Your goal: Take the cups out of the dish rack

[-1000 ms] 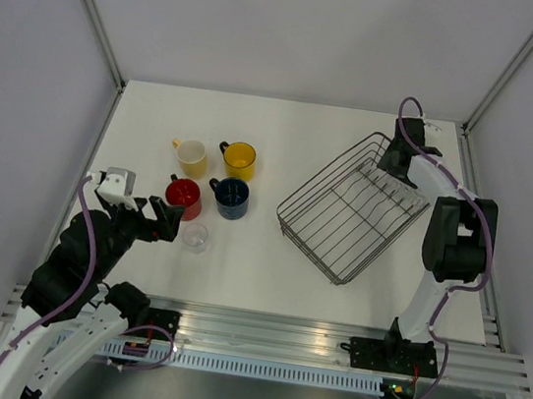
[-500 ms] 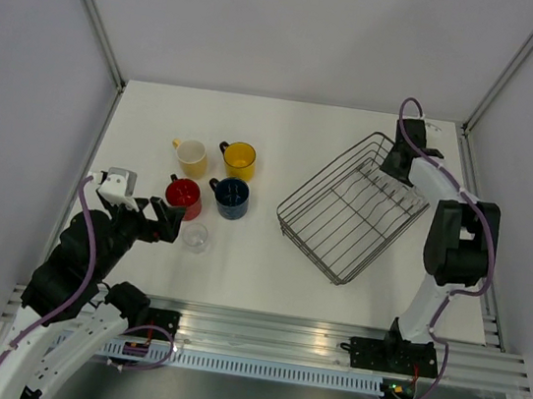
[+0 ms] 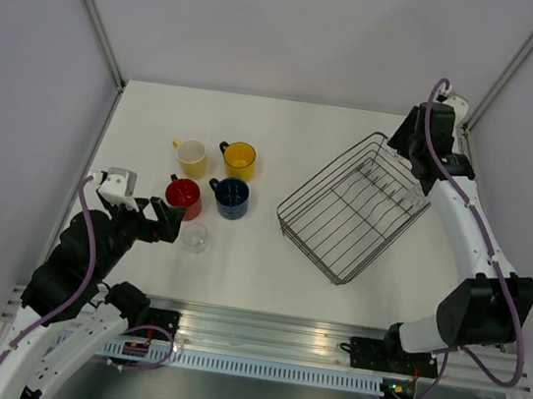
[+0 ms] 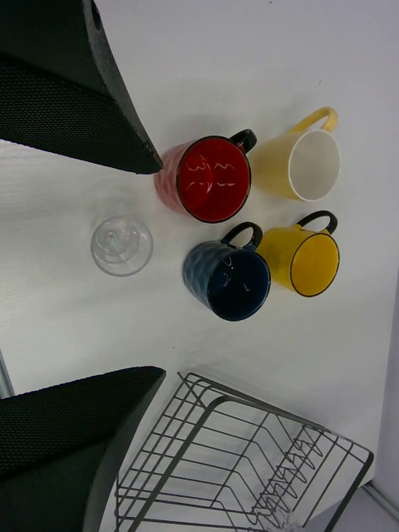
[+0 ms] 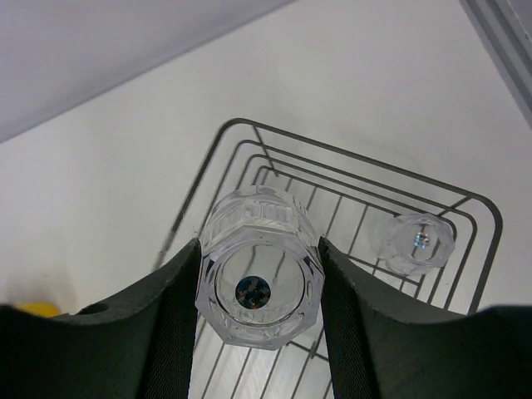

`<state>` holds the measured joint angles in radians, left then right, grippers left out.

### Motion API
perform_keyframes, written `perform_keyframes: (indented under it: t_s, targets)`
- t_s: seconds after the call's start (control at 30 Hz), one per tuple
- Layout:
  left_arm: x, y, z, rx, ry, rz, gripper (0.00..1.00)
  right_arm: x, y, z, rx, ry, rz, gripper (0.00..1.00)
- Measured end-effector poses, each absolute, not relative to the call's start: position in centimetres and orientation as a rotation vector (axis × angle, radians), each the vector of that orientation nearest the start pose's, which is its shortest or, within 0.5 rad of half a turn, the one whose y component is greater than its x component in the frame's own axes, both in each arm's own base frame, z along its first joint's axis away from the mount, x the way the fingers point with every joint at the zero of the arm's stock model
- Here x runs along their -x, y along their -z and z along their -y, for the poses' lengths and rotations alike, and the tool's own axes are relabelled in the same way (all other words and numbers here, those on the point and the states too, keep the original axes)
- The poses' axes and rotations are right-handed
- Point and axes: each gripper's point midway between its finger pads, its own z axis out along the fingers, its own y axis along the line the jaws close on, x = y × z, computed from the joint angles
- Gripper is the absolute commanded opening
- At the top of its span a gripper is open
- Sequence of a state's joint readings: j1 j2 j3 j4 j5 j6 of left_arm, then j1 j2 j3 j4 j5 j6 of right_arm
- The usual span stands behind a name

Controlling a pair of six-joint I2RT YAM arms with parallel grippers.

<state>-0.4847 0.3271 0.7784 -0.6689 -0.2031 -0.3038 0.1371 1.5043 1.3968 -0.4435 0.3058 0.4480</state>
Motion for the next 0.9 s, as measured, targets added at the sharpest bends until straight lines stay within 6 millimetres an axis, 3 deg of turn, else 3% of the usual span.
perform_keyframes:
  t_s: [0.13, 0.23, 0.5, 0.7, 0.9]
  targets:
    - [-18.6, -26.9, 7.6, -0.032, 0.41, -1.793, 0.99, -42.7, -29.0, -5.7, -0.408, -0.185, -1.968, 0.02]
    - [-18.4, -27.3, 8.3, -0.057, 0.449, -1.778, 1.0, -41.0, -30.7, -9.2, -0.322, -0.365, -1.927, 0.01]
    - [-17.4, -29.6, 12.3, -0.175, 0.697, -1.689, 1.0, -36.2, -30.6, -19.4, -0.102, -0.877, -1.924, 0.0]
    - [-16.7, -30.7, 16.7, -0.255, 0.978, -1.616, 1.0, -32.9, -30.8, -24.9, 0.015, -1.141, -1.913, 0.0]
    - [-16.2, -32.1, 19.6, -0.307, 1.201, -1.548, 1.0, -29.9, -32.1, -28.6, 0.119, -1.312, -1.872, 0.01]
